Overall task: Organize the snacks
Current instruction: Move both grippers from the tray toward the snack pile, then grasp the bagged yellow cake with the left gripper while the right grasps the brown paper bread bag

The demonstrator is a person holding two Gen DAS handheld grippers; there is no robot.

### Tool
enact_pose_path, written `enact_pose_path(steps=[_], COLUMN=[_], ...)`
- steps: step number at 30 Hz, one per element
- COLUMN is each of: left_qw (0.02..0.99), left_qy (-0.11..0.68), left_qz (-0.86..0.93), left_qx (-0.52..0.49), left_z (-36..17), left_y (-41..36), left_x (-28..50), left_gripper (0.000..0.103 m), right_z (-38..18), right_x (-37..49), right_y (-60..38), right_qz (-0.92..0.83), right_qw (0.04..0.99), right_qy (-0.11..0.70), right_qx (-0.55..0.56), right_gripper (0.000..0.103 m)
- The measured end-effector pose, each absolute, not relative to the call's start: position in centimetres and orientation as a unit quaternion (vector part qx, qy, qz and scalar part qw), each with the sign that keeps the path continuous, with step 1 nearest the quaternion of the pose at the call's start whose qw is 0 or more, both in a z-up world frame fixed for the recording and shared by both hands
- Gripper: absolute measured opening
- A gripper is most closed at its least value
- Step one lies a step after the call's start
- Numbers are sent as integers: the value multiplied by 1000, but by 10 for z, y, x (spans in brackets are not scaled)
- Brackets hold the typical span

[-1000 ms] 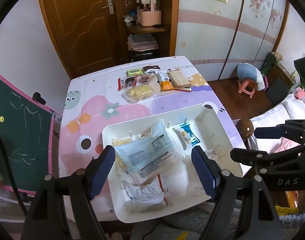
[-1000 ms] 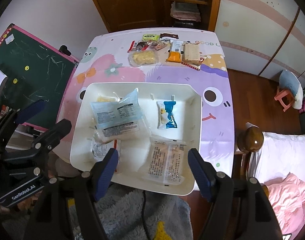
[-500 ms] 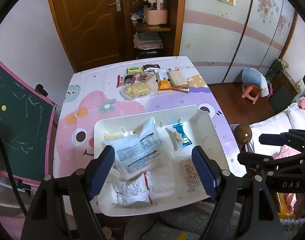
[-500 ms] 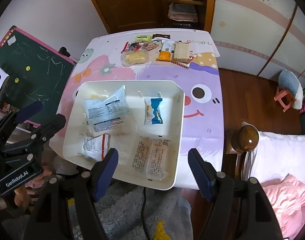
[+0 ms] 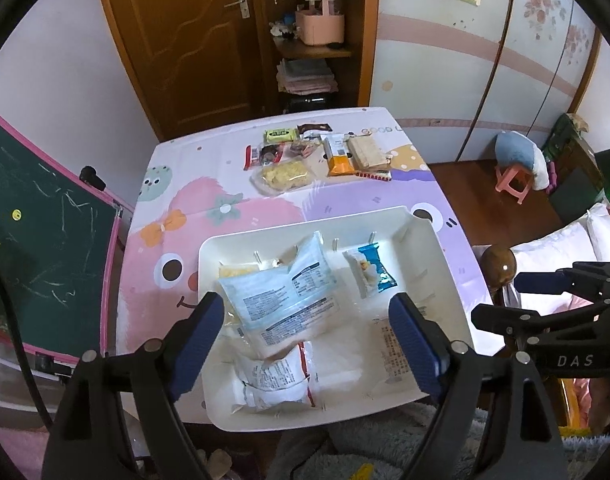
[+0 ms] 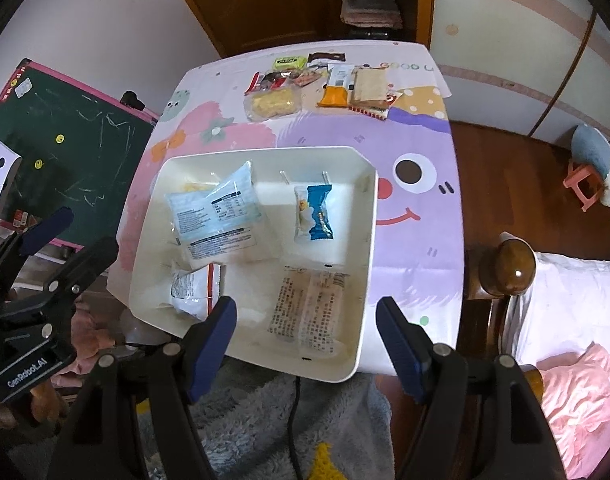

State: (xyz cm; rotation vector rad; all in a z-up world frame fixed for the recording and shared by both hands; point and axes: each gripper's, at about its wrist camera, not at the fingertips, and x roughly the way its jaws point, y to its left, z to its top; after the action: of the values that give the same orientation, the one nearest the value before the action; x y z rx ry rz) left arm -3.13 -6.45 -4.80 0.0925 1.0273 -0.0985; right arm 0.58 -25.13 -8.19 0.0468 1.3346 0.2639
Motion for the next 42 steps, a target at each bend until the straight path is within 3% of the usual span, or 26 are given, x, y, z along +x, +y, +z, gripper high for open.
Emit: enact_pose_path(steps=[12, 25, 35, 42], left_qw=[849, 814, 737, 722], left_qy=[520, 544, 619, 624], left_qz=[-84, -158, -207, -228], left_qx=[32, 132, 178, 192], left_z=[-69, -115, -226, -260], left_y=[-48, -56, -46, -54], left_x=[57, 229, 317, 321], left_gripper=[84, 84, 83, 83], right_z=[-92, -91, -169, -226], right_x=[56, 201, 325, 365], right_y=[-246, -255, -271, -272], right_qz=[74, 19, 14, 0], right_qw=[783, 810, 785, 767], right_qy=[618, 585, 617, 640], right_qx=[18, 11, 55, 47], right_gripper=[72, 72, 72, 72])
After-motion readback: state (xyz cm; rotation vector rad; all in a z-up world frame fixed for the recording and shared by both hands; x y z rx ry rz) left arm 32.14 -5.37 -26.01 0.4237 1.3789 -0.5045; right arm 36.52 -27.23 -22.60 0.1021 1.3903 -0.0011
